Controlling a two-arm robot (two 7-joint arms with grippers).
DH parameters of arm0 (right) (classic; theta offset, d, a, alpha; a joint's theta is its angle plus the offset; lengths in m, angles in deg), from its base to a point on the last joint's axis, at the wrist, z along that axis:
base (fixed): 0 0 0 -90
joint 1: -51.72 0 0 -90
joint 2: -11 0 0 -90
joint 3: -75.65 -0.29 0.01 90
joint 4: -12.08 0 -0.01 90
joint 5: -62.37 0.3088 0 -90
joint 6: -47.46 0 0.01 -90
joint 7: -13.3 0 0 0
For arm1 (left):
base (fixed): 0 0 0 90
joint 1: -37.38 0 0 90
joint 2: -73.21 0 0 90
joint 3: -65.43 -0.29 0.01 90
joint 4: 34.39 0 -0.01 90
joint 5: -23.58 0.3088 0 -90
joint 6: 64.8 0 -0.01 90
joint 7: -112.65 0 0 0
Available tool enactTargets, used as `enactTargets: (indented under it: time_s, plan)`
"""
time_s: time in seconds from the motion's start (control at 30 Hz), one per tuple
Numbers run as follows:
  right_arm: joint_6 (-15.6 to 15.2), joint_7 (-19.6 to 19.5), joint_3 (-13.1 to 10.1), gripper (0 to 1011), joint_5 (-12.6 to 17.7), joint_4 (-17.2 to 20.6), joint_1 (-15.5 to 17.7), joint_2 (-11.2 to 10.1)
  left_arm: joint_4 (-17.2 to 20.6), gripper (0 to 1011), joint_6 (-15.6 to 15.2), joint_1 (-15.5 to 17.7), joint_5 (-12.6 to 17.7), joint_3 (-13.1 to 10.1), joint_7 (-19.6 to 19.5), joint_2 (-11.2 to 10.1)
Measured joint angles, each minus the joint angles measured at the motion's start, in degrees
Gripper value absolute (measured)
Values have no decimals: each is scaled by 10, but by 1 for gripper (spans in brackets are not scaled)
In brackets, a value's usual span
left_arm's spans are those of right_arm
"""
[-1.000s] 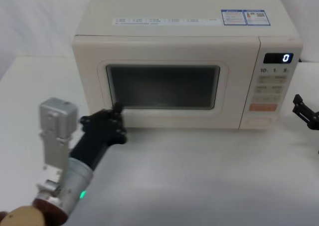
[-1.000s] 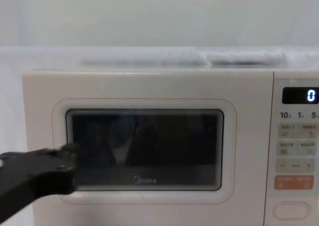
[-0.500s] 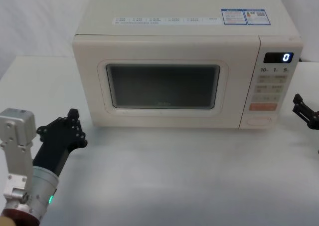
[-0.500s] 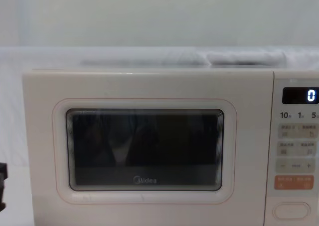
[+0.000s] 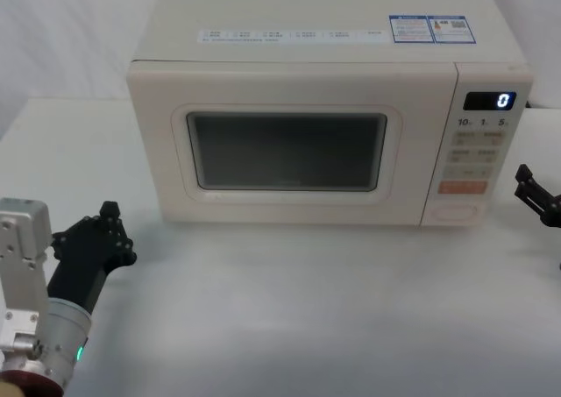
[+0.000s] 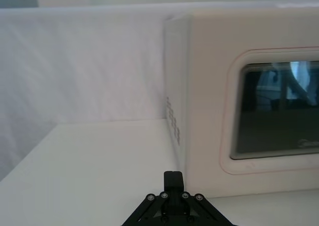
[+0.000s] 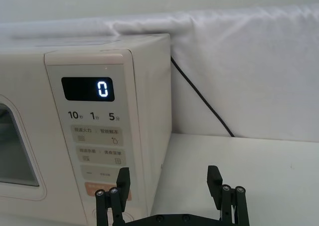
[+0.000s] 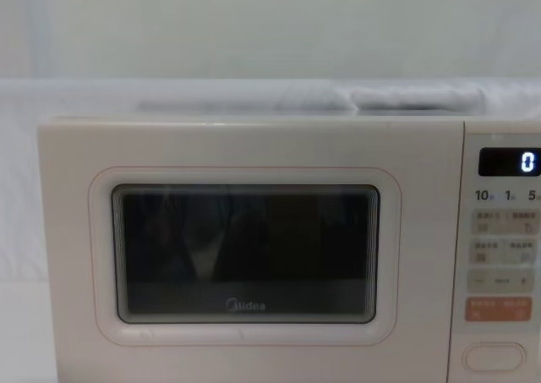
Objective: Press the button to open the microwave door with one hand; close the microwave door with the other hand.
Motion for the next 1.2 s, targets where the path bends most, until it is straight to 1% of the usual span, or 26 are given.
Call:
enactTargets:
  time_s: [0.17,0.3,0.8,0.93,0.97,1.03,1.07,1.13,1.2]
  plan:
    - [0,0,0,1002,0,0,0,0,-4,0,-5,6,1,9,8,14]
    - [0,0,0,1002,0,0,0,0,-4,0,-9,8,4,12,11,20]
    - [0,0,0,1002,0,0,0,0,-4,0,-9,8,3,11,11,19]
    - [0,0,0,1002,0,0,0,0,-3,81,-9,8,2,11,11,19]
    - [0,0,0,1002,0,0,0,0,-3,129,-9,8,2,11,11,19]
    - [0,0,0,1002,0,0,0,0,-3,179,-9,8,2,10,11,19]
    - [0,0,0,1002,0,0,0,0,-3,179,-9,8,2,10,11,19]
    - [0,0,0,1002,0,0,0,0,-3,272,-9,8,2,10,11,19]
    - [0,0,0,1002,0,0,0,0,-3,313,-9,8,2,10,11,18]
